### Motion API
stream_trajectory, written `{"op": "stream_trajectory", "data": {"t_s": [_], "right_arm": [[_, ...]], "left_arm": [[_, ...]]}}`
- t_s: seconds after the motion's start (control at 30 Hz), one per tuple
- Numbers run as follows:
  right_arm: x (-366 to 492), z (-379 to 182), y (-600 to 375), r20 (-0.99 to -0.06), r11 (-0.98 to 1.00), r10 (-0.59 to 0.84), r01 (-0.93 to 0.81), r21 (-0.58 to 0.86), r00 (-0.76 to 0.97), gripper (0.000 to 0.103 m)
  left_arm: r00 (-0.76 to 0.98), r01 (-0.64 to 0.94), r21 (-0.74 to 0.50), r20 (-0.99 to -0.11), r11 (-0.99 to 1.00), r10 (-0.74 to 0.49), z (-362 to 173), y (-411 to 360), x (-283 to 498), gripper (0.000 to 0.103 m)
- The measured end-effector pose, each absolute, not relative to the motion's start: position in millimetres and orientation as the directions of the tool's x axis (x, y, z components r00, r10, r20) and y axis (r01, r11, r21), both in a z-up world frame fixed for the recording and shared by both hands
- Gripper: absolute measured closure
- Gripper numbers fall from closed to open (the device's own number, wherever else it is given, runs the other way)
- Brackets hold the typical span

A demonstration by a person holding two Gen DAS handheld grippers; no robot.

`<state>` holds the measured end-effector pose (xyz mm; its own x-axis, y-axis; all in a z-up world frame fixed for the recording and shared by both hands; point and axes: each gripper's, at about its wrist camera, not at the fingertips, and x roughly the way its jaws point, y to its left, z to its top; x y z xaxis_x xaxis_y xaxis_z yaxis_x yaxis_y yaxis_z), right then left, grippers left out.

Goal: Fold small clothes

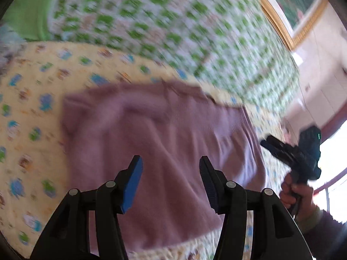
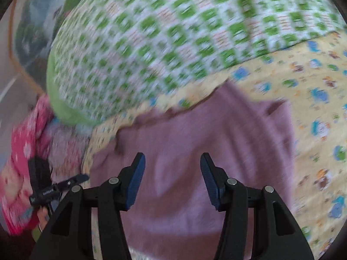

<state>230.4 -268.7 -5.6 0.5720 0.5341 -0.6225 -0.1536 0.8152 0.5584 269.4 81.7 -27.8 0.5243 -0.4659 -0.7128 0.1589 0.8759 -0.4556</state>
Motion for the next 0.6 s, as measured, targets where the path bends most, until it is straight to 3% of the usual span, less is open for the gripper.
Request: {"op": "stream_trajectory", "data": {"t_s": [0.23, 0.33, 0.53, 0.6], "right_arm": [[218, -58, -216, -0.698, 0.792, 0.61, -0.31, 0.526, 0.375, 0.049], [215, -76, -232, -0.749, 0.837, 0.547, -0.28, 0.471, 0.375, 0.049], [178, -72, -298, -0.737, 0.859, 0.503, -0.171, 0.482, 0.452, 0.051], [162, -70, -318, -0.757, 0.882, 0.451, -0.108, 0.458, 0.474, 0.051]], "left_arm": [[0.389, 0.255, -0.425, -0.778, 0.869, -0.494, -80, 29, 245, 0.048], [0.36, 0.278, -0.402, -0.798, 0.872, -0.483, -92, 32, 239, 0.049], [0.347, 0.233, -0.466, -0.78, 0.854, -0.521, -102, 71, 228, 0.066], [0.354, 0.2, -0.487, -0.773, 0.85, -0.526, -103, 86, 227, 0.067]]}}
